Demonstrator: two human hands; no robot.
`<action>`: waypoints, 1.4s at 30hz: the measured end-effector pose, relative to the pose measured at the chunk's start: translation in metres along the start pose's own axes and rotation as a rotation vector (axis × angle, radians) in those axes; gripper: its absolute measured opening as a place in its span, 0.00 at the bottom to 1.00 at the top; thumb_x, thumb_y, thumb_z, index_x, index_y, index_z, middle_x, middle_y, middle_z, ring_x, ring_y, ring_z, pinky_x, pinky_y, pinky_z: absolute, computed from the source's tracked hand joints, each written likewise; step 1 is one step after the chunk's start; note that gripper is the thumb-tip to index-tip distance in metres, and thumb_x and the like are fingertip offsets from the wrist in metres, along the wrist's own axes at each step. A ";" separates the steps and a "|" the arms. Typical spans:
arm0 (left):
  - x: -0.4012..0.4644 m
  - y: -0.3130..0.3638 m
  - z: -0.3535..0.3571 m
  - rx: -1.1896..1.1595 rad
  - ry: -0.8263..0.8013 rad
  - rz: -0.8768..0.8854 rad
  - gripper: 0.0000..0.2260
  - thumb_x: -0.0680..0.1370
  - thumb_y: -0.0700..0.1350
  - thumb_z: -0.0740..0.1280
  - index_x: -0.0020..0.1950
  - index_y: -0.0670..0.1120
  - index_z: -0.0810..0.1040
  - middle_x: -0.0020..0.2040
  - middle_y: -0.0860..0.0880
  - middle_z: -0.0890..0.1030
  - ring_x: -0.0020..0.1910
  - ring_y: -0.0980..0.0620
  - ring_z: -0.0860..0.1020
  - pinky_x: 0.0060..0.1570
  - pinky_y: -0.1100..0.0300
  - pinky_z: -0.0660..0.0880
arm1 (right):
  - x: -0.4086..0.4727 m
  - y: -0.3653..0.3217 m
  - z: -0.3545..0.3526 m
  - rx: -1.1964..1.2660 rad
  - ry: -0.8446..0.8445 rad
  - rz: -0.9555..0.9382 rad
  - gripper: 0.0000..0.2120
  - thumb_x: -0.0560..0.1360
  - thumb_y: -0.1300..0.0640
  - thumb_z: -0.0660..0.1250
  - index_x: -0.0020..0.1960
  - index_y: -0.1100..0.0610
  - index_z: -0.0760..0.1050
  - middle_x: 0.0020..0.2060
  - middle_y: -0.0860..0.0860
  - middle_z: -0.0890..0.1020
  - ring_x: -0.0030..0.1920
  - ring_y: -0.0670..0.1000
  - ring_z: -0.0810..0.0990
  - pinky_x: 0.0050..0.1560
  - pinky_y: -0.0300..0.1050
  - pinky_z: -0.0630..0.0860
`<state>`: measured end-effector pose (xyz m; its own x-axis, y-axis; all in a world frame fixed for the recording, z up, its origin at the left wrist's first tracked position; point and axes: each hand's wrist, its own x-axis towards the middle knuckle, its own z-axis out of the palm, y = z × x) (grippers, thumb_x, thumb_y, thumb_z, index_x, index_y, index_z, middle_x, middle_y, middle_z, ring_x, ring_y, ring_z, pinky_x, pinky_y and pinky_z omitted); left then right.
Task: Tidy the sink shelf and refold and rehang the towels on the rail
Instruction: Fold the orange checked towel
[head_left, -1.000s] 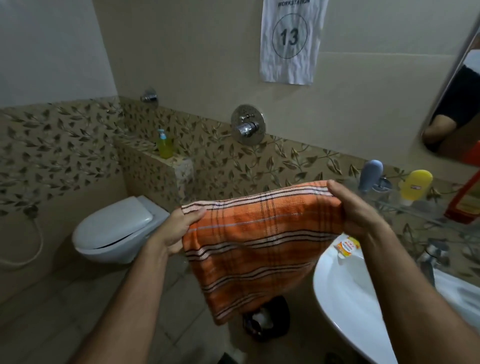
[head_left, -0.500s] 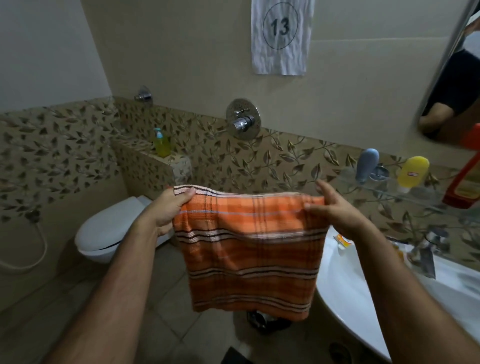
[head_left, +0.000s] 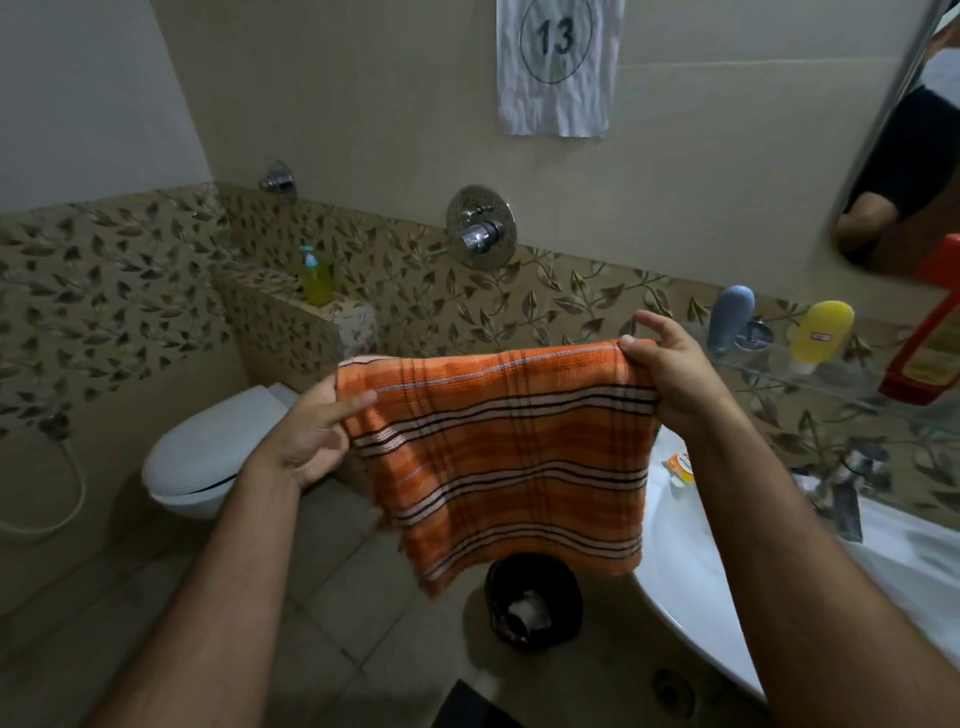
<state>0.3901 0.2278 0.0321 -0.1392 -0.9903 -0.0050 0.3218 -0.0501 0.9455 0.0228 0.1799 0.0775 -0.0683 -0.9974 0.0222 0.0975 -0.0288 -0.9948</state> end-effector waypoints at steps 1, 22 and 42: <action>0.000 0.001 0.002 0.096 -0.002 0.026 0.36 0.62 0.40 0.82 0.67 0.43 0.73 0.58 0.43 0.82 0.56 0.46 0.81 0.50 0.55 0.80 | 0.000 -0.003 -0.001 0.031 -0.032 0.018 0.26 0.78 0.67 0.64 0.75 0.56 0.64 0.50 0.57 0.79 0.35 0.47 0.81 0.36 0.41 0.82; 0.040 0.011 0.022 0.123 0.504 0.006 0.25 0.78 0.31 0.65 0.73 0.43 0.64 0.62 0.39 0.73 0.53 0.46 0.78 0.47 0.54 0.78 | -0.002 0.000 -0.020 -0.407 -0.001 -0.121 0.17 0.79 0.61 0.65 0.66 0.52 0.71 0.51 0.55 0.81 0.48 0.53 0.83 0.45 0.48 0.81; 0.038 0.018 0.035 0.888 0.387 0.253 0.30 0.75 0.30 0.66 0.73 0.53 0.69 0.63 0.49 0.75 0.57 0.51 0.76 0.54 0.52 0.77 | -0.003 -0.005 -0.019 -0.853 0.140 -0.408 0.11 0.74 0.65 0.70 0.54 0.56 0.82 0.46 0.52 0.84 0.47 0.52 0.83 0.49 0.55 0.82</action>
<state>0.3575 0.1941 0.0606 0.2016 -0.9404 0.2740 -0.5386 0.1272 0.8329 0.0033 0.1843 0.0806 -0.0605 -0.9024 0.4267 -0.7127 -0.2602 -0.6514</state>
